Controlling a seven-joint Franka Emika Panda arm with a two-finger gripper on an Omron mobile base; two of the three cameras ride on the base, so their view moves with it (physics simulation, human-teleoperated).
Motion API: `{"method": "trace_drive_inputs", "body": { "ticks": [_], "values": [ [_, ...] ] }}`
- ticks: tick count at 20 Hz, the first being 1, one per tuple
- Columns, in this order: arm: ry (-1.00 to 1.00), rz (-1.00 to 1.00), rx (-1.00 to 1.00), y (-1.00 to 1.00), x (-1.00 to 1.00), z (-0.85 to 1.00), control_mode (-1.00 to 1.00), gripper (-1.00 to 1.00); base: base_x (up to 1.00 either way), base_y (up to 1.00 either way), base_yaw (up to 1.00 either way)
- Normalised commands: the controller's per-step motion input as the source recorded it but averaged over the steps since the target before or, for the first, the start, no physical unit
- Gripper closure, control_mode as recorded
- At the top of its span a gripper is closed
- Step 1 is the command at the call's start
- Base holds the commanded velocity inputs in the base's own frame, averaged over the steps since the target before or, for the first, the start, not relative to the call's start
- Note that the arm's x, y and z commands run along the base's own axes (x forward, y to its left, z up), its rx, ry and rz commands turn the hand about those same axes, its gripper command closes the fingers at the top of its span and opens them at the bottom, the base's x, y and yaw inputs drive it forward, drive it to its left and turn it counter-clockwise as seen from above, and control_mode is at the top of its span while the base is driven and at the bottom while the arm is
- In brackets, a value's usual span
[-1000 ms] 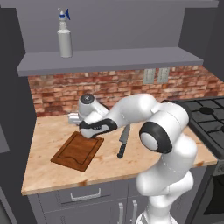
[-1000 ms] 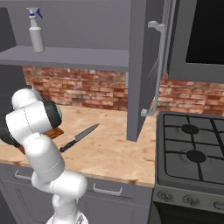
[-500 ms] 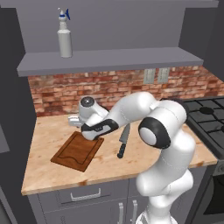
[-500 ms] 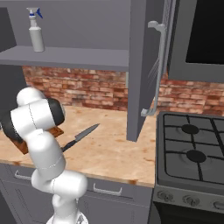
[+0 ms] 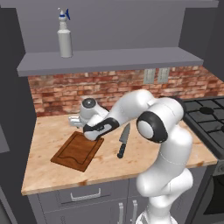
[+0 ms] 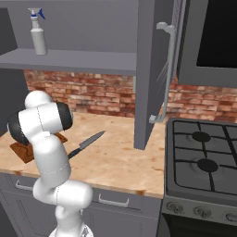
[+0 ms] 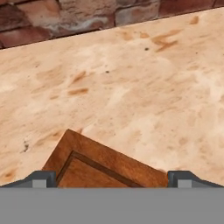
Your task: Move the cutting board and knife to the sink. Then move spray from the cabinet to the counter.
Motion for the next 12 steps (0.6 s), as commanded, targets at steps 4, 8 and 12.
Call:
{"method": "trace_drive_inputs", "body": {
  "ticks": [4, 8, 12],
  "values": [
    [0.0, 0.0, 0.03, 0.0, 0.22, -0.11, -1.0, -1.0, 0.0, 0.0, 0.0],
    [0.0, 0.0, 0.03, 0.01, 0.25, -0.14, -1.0, -1.0, 0.0, 0.0, 0.0],
    [0.0, 0.0, 0.04, 0.04, 0.25, -0.15, -1.0, -1.0, 0.0, 0.0, 0.0]
  ]
}}
